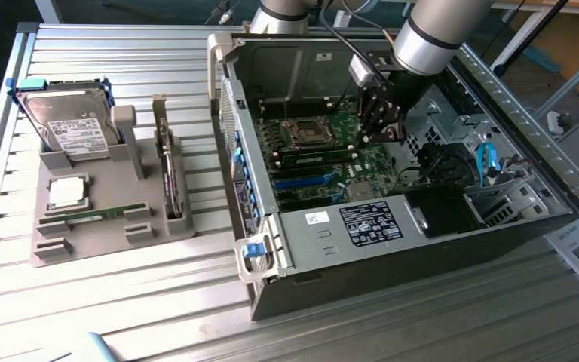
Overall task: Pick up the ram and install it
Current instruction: 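Press down the ram until it locks into place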
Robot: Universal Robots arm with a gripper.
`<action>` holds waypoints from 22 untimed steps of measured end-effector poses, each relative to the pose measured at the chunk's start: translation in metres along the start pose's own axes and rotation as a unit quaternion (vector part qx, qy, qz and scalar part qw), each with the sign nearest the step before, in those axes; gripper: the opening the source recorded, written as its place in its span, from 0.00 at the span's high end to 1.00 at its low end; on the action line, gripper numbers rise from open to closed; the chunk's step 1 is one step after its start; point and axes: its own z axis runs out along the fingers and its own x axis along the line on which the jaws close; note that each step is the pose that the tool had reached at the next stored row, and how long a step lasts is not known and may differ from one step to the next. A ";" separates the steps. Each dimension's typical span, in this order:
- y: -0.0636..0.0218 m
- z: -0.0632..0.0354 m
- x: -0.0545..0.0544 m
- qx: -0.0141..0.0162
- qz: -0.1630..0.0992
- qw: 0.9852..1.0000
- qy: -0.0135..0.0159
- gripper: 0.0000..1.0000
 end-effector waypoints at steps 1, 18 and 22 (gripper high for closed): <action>0.0003 0.0012 0.000 0.000 0.000 1.000 0.000 0.90; 0.0006 0.0063 -0.004 0.000 0.000 1.000 0.001 0.90; 0.0117 0.0031 -0.004 0.000 0.000 1.000 0.001 0.90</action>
